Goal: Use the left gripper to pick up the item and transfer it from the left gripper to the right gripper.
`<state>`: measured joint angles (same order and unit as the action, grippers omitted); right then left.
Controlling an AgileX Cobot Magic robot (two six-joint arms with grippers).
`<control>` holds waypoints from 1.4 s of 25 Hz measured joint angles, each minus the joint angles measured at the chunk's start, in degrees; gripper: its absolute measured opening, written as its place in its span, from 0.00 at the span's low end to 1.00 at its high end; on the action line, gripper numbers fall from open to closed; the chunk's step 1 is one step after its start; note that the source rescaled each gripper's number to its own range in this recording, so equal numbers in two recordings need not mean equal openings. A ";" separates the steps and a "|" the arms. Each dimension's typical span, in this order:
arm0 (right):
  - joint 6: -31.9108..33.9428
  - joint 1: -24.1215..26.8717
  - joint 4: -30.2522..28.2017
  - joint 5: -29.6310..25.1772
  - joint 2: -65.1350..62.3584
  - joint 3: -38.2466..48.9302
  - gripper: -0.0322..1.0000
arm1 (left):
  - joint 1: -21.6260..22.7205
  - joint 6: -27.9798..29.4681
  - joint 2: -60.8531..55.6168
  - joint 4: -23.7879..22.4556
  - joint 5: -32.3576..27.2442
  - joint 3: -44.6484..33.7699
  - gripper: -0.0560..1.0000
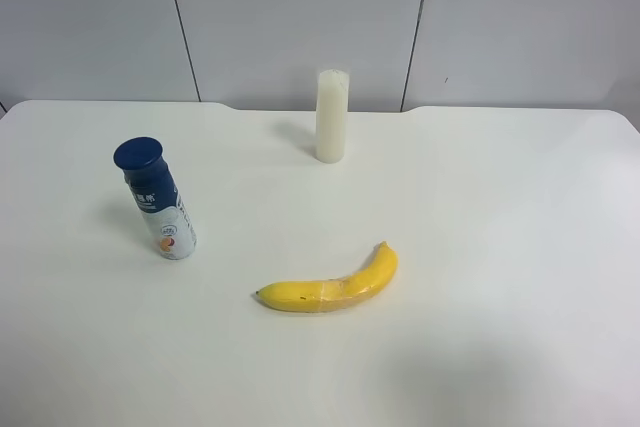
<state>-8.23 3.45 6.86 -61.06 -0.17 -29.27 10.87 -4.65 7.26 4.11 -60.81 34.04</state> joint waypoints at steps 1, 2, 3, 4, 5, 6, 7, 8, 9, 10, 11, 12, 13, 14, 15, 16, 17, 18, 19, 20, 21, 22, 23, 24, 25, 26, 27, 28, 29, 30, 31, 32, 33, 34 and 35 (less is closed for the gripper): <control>0.00 0.00 0.00 0.00 0.00 0.00 1.00 | 0.00 0.00 2.13 0.00 -0.05 1.36 1.00; 0.00 0.00 0.00 0.00 0.00 0.00 1.00 | 0.00 0.00 4.40 0.00 -0.14 2.53 1.00; 0.00 0.00 0.00 0.00 0.00 0.00 1.00 | 0.00 0.00 6.41 0.00 -0.46 3.93 1.00; 0.00 0.00 0.00 0.00 0.00 0.00 1.00 | 0.00 0.00 8.84 0.00 -0.91 5.35 1.00; 0.00 0.00 0.00 0.00 0.00 0.00 1.00 | 0.00 0.00 11.32 0.00 -1.53 6.77 1.00; 0.00 0.00 0.00 0.00 0.00 0.00 1.00 | 0.00 0.00 13.74 0.00 -2.06 7.91 1.00; 0.00 0.00 0.00 0.00 0.00 0.00 1.00 | 0.00 0.00 15.70 0.00 -2.44 9.18 1.00; 0.00 0.00 0.00 0.00 0.00 0.00 1.00 | 0.00 0.00 17.90 0.00 -2.74 10.34 1.00; 0.00 0.00 0.00 0.00 0.00 0.00 1.00 | 0.00 0.00 19.98 0.00 -2.96 11.23 1.00; 0.00 0.00 0.00 0.00 0.00 0.00 1.00 | 0.00 0.13 21.64 0.00 -2.96 12.27 1.00; 0.00 0.00 0.00 0.00 0.00 0.00 1.00 | 0.00 0.45 23.56 0.00 -3.00 13.24 1.00; 0.00 0.00 0.00 0.00 0.00 0.00 1.00 | -0.16 0.92 25.44 0.00 -3.00 14.16 1.00; 0.00 0.00 0.00 0.00 0.00 0.00 1.00 | -0.55 1.41 27.34 0.00 -3.00 14.88 1.00; 0.00 0.00 0.00 0.00 0.00 0.00 1.00 | -1.09 2.08 28.94 0.00 -3.07 15.71 1.00; 0.00 0.00 0.00 0.00 0.00 0.00 1.00 | -1.60 2.83 30.92 -0.05 -3.18 16.57 1.00; 0.00 0.00 0.00 0.00 0.00 0.00 1.00 | -2.26 3.32 32.96 -0.10 -3.52 17.34 1.00; 0.00 0.00 0.00 0.00 0.00 0.00 1.00 | -2.93 4.01 35.02 -0.23 -4.14 18.27 1.00; 0.00 0.00 0.00 0.00 0.00 0.00 1.00 | -3.64 4.65 36.75 -0.39 -4.54 19.12 1.00; 0.00 0.00 0.00 0.00 0.00 0.00 1.00 | -4.28 5.50 38.81 -0.59 -5.15 19.96 1.00; 0.00 0.00 0.00 0.00 0.00 0.00 1.00 | -5.08 6.00 40.77 -0.78 -5.85 20.66 1.00; 0.00 0.00 0.00 0.00 0.00 0.00 1.00 | -5.93 6.59 42.38 -0.94 -6.44 21.48 1.00; 0.00 0.00 0.00 0.00 0.00 0.00 1.00 | -6.71 7.25 44.25 -1.05 -7.03 22.29 1.00; 0.00 0.00 0.00 0.00 0.00 0.00 1.00 | -7.70 7.74 45.94 -1.11 -7.53 22.96 1.00; 0.00 0.00 0.00 0.00 0.00 0.00 1.00 | -8.81 8.16 47.44 -1.27 -7.95 23.80 1.00; 0.00 0.00 0.00 0.00 0.00 0.00 1.00 | -10.04 8.80 48.49 -1.33 -8.28 24.66 1.00; 0.00 0.00 0.00 0.00 0.00 0.00 1.00 | -11.15 9.59 49.60 -1.51 -8.43 25.52 1.00; 0.00 0.00 0.00 0.00 0.00 0.00 1.00 | -12.64 10.46 50.54 -2.01 -8.43 26.24 1.00; 0.00 0.00 0.00 0.00 0.00 0.00 1.00 | -14.21 11.69 51.22 -2.58 -8.50 27.05 1.00; 0.00 0.00 0.00 0.00 0.00 0.00 1.00 | -15.62 13.05 51.90 -3.30 -8.57 27.77 1.00; 0.00 0.00 0.00 0.00 0.00 0.00 1.00 | -17.43 14.51 52.53 -4.11 -8.57 28.39 1.00; 0.00 0.00 0.00 0.00 0.00 0.00 1.00 | -19.25 15.78 53.11 -4.88 -8.65 28.84 1.00; 0.00 0.00 0.00 0.00 0.00 0.00 1.00 | -21.09 17.41 53.57 -5.55 -8.65 29.21 1.00; 0.00 0.00 0.00 0.00 0.00 0.00 1.00 | -22.61 19.03 54.13 -6.36 -8.69 29.57 1.00; 0.00 0.00 0.00 0.00 0.00 0.00 1.00 | -24.39 20.29 54.75 -6.97 -8.69 29.83 1.00; 0.00 0.00 0.00 0.00 0.00 0.00 1.00 | -26.09 21.61 55.43 -7.33 -8.69 30.11 1.00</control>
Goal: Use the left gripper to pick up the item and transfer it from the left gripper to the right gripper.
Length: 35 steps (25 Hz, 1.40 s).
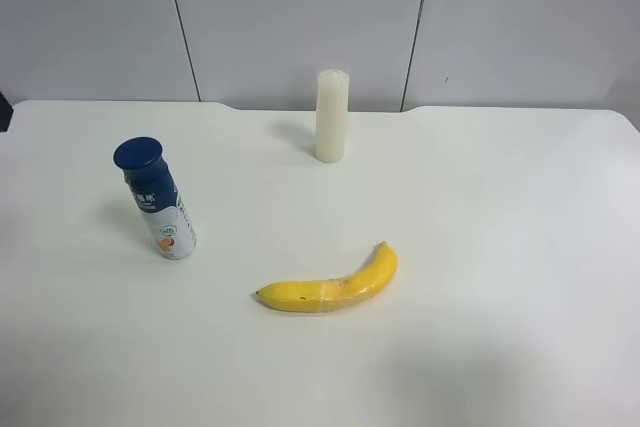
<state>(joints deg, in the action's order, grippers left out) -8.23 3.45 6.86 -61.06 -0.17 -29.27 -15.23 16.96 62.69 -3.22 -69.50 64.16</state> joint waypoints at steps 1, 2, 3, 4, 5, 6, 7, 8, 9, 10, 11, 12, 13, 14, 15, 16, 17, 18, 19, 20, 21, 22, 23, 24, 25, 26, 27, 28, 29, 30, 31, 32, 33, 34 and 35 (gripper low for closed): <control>0.00 0.00 0.00 0.00 0.00 0.00 1.00 | -1.63 1.10 0.69 -0.36 0.00 0.34 1.00; 0.00 0.00 0.00 0.00 0.00 0.00 1.00 | -2.92 2.12 1.60 -0.70 0.00 0.79 1.00; 0.00 0.00 0.00 0.00 0.00 0.00 1.00 | -4.37 2.79 2.63 -0.97 -0.08 1.25 1.00; 0.00 0.00 0.00 0.00 0.00 0.00 1.00 | -5.71 3.63 3.64 -1.16 -0.08 1.93 1.00; 0.00 0.00 0.00 0.00 0.00 0.00 1.00 | -6.69 4.10 4.92 -1.38 -0.08 2.73 1.00; 0.00 0.00 0.00 0.00 0.00 0.00 1.00 | -7.73 4.44 6.25 -1.66 -0.08 3.44 1.00; 0.00 0.00 0.00 0.00 0.00 0.00 1.00 | -8.65 4.52 7.61 -1.91 -0.08 4.33 1.00; 0.00 0.00 0.00 0.00 0.00 0.00 1.00 | -9.44 4.70 8.75 -1.91 -0.08 5.22 1.00; 0.00 0.00 0.00 0.00 0.00 0.00 1.00 | -9.98 4.79 10.14 -1.91 -0.02 6.14 1.00; 0.00 0.00 0.00 0.00 0.00 0.00 1.00 | -10.54 4.90 11.49 -1.97 -0.02 6.88 1.00; 0.00 0.00 0.00 0.00 0.00 0.00 1.00 | -11.01 4.90 12.59 -2.10 -0.02 7.76 1.00; 0.00 0.00 0.00 0.00 0.00 0.00 1.00 | -11.35 4.96 13.85 -2.14 -0.02 8.60 1.00; 0.00 0.00 0.00 0.00 0.00 0.00 1.00 | -11.67 4.96 15.08 -2.16 -0.02 9.39 1.00; 0.00 0.00 0.00 0.00 0.00 0.00 1.00 | -11.93 4.96 16.29 -2.22 -0.02 9.98 1.00; 0.00 0.00 0.00 0.00 0.00 0.00 1.00 | -12.05 4.96 17.28 -2.24 -0.02 10.66 1.00; 0.00 0.00 0.00 0.00 0.00 0.00 1.00 | -12.06 4.96 18.45 -2.31 -0.02 11.32 1.00; 0.00 0.00 0.00 0.00 0.00 0.00 1.00 | -12.06 4.96 19.58 -2.36 0.03 11.81 1.00; 0.00 0.00 0.00 0.00 0.00 0.00 1.00 | -12.06 4.96 20.51 -2.44 0.03 12.38 1.00; 0.00 0.00 0.00 0.00 0.00 0.00 1.00 | -12.06 4.96 21.57 -2.72 0.03 12.85 1.00; 0.00 0.00 0.00 0.00 0.00 0.00 1.00 | -12.06 4.96 22.56 -3.01 0.10 13.17 1.00; 0.00 0.00 0.00 0.00 0.00 0.00 1.00 | -12.06 4.96 23.51 -3.20 0.10 13.41 1.00; 0.00 0.00 0.00 0.00 0.00 0.00 1.00 | -12.06 4.91 24.30 -3.27 0.10 13.48 1.00; 0.00 0.00 0.00 0.00 0.00 0.00 1.00 | -12.06 4.91 25.21 -3.28 0.10 13.52 1.00; 0.00 0.00 0.00 0.00 0.00 0.00 1.00 | -12.06 4.91 26.11 -3.33 0.10 13.52 1.00; 0.00 0.00 0.00 0.00 0.00 0.00 1.00 | -12.06 4.86 26.97 -3.45 0.10 13.52 1.00; 0.00 0.00 0.00 0.00 0.00 0.00 1.00 | -12.06 4.72 27.67 -3.44 0.10 13.52 1.00; 0.00 0.00 0.00 0.00 0.00 0.00 1.00 | -12.06 4.58 28.48 -3.44 0.10 13.52 1.00; 0.00 0.00 0.00 0.00 0.00 0.00 1.00 | -12.06 4.27 29.24 -3.44 0.10 13.52 1.00; 0.00 0.00 0.00 0.00 0.00 0.00 1.00 | -12.06 3.98 29.88 -3.44 0.10 13.52 1.00; 0.00 0.00 0.00 0.00 0.00 0.00 1.00 | -12.06 3.67 30.58 -3.46 0.10 13.52 1.00; 0.00 0.00 0.00 0.00 0.00 0.00 1.00 | -12.06 3.41 31.22 -3.51 0.10 13.52 1.00; 0.00 0.00 0.00 0.00 0.00 0.00 1.00 | -12.06 3.16 31.80 -3.51 0.10 13.52 1.00; 0.00 0.00 0.00 0.00 0.00 0.00 1.00 | -12.06 2.90 32.30 -3.57 0.14 13.52 1.00; 0.00 0.00 0.00 0.00 0.00 0.00 1.00 | -12.06 2.66 32.83 -3.64 0.21 13.52 1.00; 0.00 0.00 0.00 0.00 0.00 0.00 1.00 | -12.06 2.42 33.37 -3.69 0.30 13.52 1.00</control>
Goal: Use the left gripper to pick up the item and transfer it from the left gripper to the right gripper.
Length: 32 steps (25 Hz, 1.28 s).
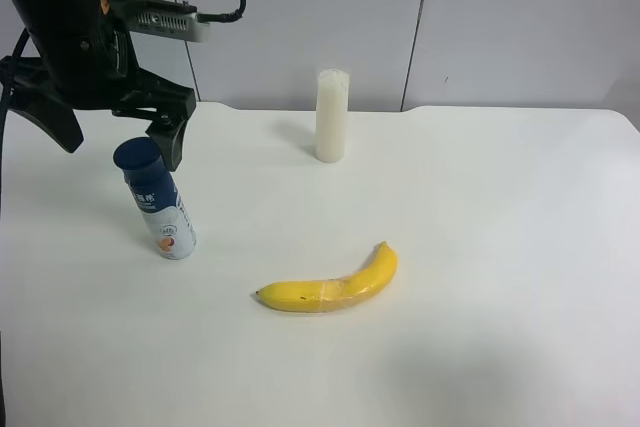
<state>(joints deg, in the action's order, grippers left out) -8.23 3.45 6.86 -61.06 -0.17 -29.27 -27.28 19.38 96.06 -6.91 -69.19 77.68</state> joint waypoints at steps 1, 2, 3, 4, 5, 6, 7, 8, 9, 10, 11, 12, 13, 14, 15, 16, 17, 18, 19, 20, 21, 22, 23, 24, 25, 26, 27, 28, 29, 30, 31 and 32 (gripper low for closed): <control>0.00 0.00 0.00 0.00 0.00 0.00 1.00 | 0.00 -0.30 0.47 0.01 0.09 0.00 1.00; 0.00 0.00 0.00 0.00 0.00 0.00 1.00 | 0.00 -0.55 1.05 0.01 0.18 0.00 1.00; 0.00 0.00 0.00 0.00 0.00 0.00 1.00 | 0.00 -0.70 1.58 0.01 0.43 0.00 1.00; 0.00 0.00 0.00 0.00 0.00 0.00 1.00 | 0.00 -0.75 2.14 0.01 0.62 0.00 1.00; 0.00 0.00 0.00 0.00 0.00 0.00 1.00 | 0.00 -0.75 2.53 0.01 0.84 0.00 1.00; 0.00 0.00 0.00 0.00 0.00 0.00 1.00 | 0.00 -0.94 3.03 0.01 1.22 0.00 1.00; 0.00 0.00 0.00 0.00 0.00 0.00 1.00 | 0.00 -1.13 3.40 0.01 1.77 0.00 1.00; 0.00 0.00 0.00 0.00 0.00 0.00 1.00 | 0.00 -1.48 3.77 0.01 2.21 0.00 1.00; 0.00 0.00 0.00 0.00 0.00 0.00 1.00 | 0.00 -1.85 4.06 0.01 2.68 0.00 1.00; 0.00 0.00 0.00 0.00 0.00 0.00 1.00 | 0.00 -2.08 4.43 0.01 3.21 0.00 1.00; 0.00 0.00 0.00 0.00 0.00 0.00 1.00 | 0.00 -2.31 4.76 0.01 3.57 0.00 1.00; 0.00 0.00 0.00 0.00 0.00 0.00 1.00 | 0.00 -2.48 5.06 0.01 3.69 0.00 1.00; 0.00 0.00 0.00 0.00 0.00 0.00 1.00 | 0.00 -2.72 5.46 -0.01 3.95 0.00 1.00; 0.00 0.00 0.00 0.00 0.00 0.00 1.00 | 0.00 -2.87 5.85 -0.13 4.23 0.00 1.00; 0.00 0.00 0.00 0.00 0.00 0.00 1.00 | 0.00 -3.11 6.23 -0.13 4.50 0.00 1.00; 0.00 0.00 0.00 0.00 0.00 0.00 1.00 | 0.00 -3.38 6.51 -0.13 4.66 0.00 1.00; 0.00 0.00 0.00 0.00 0.00 0.00 1.00 | 0.00 -3.59 6.87 -0.13 4.89 0.00 1.00; 0.00 0.00 0.00 0.00 0.00 0.00 1.00 | 0.00 -3.75 7.16 -0.13 5.01 0.00 1.00; 0.00 0.00 0.00 0.00 0.00 0.00 1.00 | 0.00 -3.92 7.36 -0.13 5.01 0.00 1.00; 0.00 0.00 0.00 0.00 0.00 0.00 1.00 | 0.00 -4.05 7.60 -0.13 5.01 0.00 1.00; 0.00 0.00 0.00 0.00 0.00 0.00 1.00 | 0.00 -4.18 7.85 -0.13 5.01 0.00 1.00; 0.00 0.00 0.00 0.00 0.00 0.00 1.00 | 0.00 -4.22 7.96 -0.13 5.01 0.00 1.00; 0.00 0.00 0.00 0.00 0.00 0.00 1.00 | 0.00 -4.34 8.08 -0.13 5.01 0.00 1.00; 0.00 0.00 0.00 0.00 0.00 0.00 1.00 | 0.00 -4.41 8.09 -0.25 5.01 0.00 1.00; 0.00 0.00 0.00 0.00 0.00 0.00 1.00 | 0.00 -4.41 8.14 -0.25 5.01 0.00 1.00; 0.00 0.00 0.00 0.00 0.00 0.00 1.00 | 0.00 -4.52 8.13 -0.31 5.01 0.00 1.00; 0.00 0.00 0.00 0.00 0.00 0.00 1.00 | 0.00 -4.57 8.16 -0.39 5.01 0.00 1.00; 0.00 0.00 0.00 0.00 0.00 0.00 1.00 | 0.00 -4.57 8.16 -0.39 5.01 0.00 1.00; 0.00 0.00 0.00 0.00 0.00 0.00 1.00 | 0.00 -4.60 8.16 -0.44 5.01 0.00 1.00; 0.00 0.00 0.00 0.00 0.00 0.00 1.00 | 0.00 -4.60 8.16 -0.44 5.01 0.00 1.00; 0.00 0.00 0.00 0.00 0.00 0.00 1.00 | 0.00 -4.60 8.16 -0.44 5.01 0.00 0.98; 0.00 0.00 0.00 0.00 0.00 0.00 1.00 | 0.00 -4.64 8.16 -0.44 5.01 0.00 0.95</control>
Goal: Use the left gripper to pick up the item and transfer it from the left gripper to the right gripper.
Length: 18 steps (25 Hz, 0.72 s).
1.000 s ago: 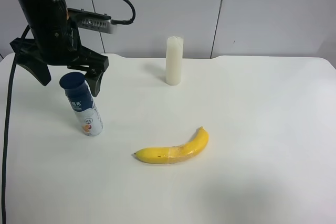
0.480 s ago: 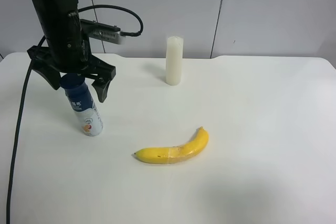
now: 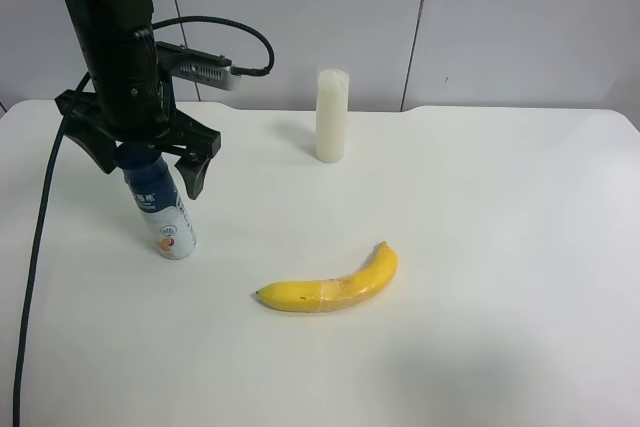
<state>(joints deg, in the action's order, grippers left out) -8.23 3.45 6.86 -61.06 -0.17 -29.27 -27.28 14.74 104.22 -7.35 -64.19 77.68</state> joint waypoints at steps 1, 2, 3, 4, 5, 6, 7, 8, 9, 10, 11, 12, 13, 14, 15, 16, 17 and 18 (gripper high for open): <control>0.00 0.00 0.00 0.00 0.00 0.00 1.00 | 0.00 -0.15 0.00 0.00 0.00 0.00 0.90; 0.00 0.00 0.00 0.00 0.00 0.00 1.00 | 0.00 -0.20 0.00 0.00 0.00 0.00 0.85; 0.00 0.00 0.00 0.00 0.00 0.00 1.00 | 0.00 -0.34 0.00 0.00 -0.06 0.00 0.79; 0.00 0.00 0.00 0.00 0.00 0.00 1.00 | 0.00 -0.34 0.00 0.00 -0.06 0.00 0.72; 0.00 0.00 0.00 0.00 0.00 0.00 1.00 | 0.00 -0.40 0.00 0.00 -0.06 0.00 0.65; 0.00 0.00 0.00 0.00 0.00 0.00 1.00 | 0.00 -0.40 0.00 0.00 -0.06 0.00 0.56; 0.00 0.00 0.00 0.00 0.00 0.00 1.00 | 0.00 -0.40 0.00 0.00 -0.06 0.00 0.47; 0.00 0.00 0.00 0.00 0.00 0.00 1.00 | 0.00 -0.40 0.00 0.00 -0.06 0.00 0.37; 0.00 0.00 0.00 0.00 0.00 0.00 1.00 | 0.00 -0.40 0.00 0.00 -0.06 0.00 0.29; 0.00 0.00 0.00 0.00 0.00 0.00 1.00 | 0.00 -0.40 0.00 -0.14 -0.11 0.00 0.18; 0.00 0.00 0.00 0.00 0.00 0.00 1.00 | 0.00 -0.40 0.00 0.01 -0.11 0.00 0.08; 0.00 0.00 0.00 0.00 0.00 0.00 1.00 | 0.00 -0.46 0.00 0.34 -0.11 0.00 0.05; 0.00 0.00 0.00 0.00 0.00 0.00 1.00 | 0.00 -0.46 0.04 0.05 -0.11 0.00 0.05; 0.00 0.00 -0.01 0.00 0.00 0.00 1.00 | 0.00 -0.46 0.04 0.18 -0.11 0.00 0.05; 0.00 0.00 -0.01 0.00 0.00 0.00 1.00 | 0.00 -0.41 0.04 0.20 -0.11 0.00 0.05; 0.00 0.00 -0.01 0.00 0.00 0.00 1.00 | 0.00 -0.41 0.04 0.09 -0.11 0.00 0.05; 0.00 0.00 -0.01 0.00 0.00 0.00 1.00 | 0.00 -0.41 0.04 0.09 -0.11 0.00 0.05; 0.00 0.00 -0.01 0.00 0.00 0.00 1.00 | 0.00 -0.41 0.04 0.09 -0.11 0.00 0.05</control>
<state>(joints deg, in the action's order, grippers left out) -8.23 3.45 6.85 -61.06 -0.17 -29.27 -27.28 14.33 104.26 -7.26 -64.30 77.68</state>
